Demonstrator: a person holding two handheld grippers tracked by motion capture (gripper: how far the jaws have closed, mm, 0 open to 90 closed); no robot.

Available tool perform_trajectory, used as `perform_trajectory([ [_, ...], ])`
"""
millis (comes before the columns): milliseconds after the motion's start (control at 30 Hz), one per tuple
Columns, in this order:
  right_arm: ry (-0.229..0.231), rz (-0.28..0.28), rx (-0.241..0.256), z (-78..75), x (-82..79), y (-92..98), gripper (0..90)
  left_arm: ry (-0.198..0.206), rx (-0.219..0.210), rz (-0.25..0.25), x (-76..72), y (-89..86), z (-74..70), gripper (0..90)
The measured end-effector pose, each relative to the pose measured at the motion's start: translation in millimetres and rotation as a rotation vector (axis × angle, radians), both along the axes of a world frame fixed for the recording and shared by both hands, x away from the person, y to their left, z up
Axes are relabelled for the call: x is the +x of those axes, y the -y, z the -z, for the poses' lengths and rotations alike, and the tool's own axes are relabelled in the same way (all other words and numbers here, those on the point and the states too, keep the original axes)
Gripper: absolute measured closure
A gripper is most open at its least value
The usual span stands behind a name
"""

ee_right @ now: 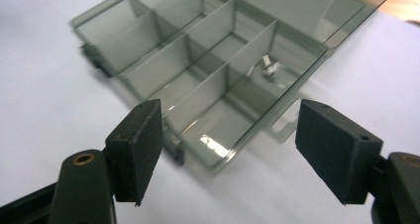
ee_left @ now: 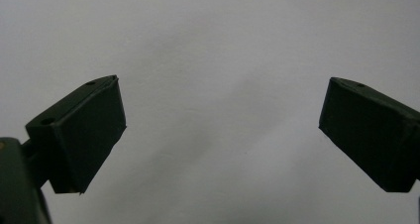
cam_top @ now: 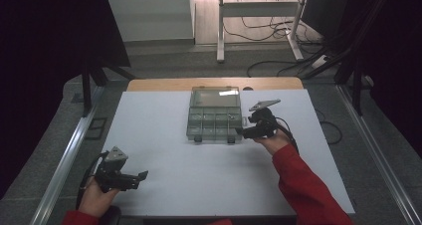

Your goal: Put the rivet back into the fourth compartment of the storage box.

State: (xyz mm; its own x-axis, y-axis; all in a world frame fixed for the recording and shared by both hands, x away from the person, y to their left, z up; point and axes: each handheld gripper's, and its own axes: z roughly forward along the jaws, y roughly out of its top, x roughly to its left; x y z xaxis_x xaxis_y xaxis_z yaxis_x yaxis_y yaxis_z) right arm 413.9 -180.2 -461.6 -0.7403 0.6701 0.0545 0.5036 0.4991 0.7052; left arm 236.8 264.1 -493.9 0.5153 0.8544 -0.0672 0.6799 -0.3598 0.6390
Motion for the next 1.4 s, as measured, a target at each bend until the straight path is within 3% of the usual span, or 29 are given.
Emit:
perform_trajectory([
  [267, -0.030, 0.011, 0.031, -3.0, -21.2, 19.6, 14.5, 0.001, 0.002, 0.002, -0.2, 0.2, -0.2, 4.5],
  [467, 0.010, 0.009, 0.009, -0.5, -40.9, 29.4, 2.0, 0.003, 0.004, 0.002, -0.3, 0.3, -0.3, 4.5],
  [800, 0.058, 0.005, -0.002, 3.4, -71.0, 50.1, 1.0, 0.004, 0.006, 0.006, -0.5, 1.2, -0.3, 4.5],
  [1400, 0.031, 0.068, 0.018, 6.3, -103.4, 86.1, 1.3, 0.005, 0.008, 0.008, -0.8, 1.4, -0.3, 4.5],
])
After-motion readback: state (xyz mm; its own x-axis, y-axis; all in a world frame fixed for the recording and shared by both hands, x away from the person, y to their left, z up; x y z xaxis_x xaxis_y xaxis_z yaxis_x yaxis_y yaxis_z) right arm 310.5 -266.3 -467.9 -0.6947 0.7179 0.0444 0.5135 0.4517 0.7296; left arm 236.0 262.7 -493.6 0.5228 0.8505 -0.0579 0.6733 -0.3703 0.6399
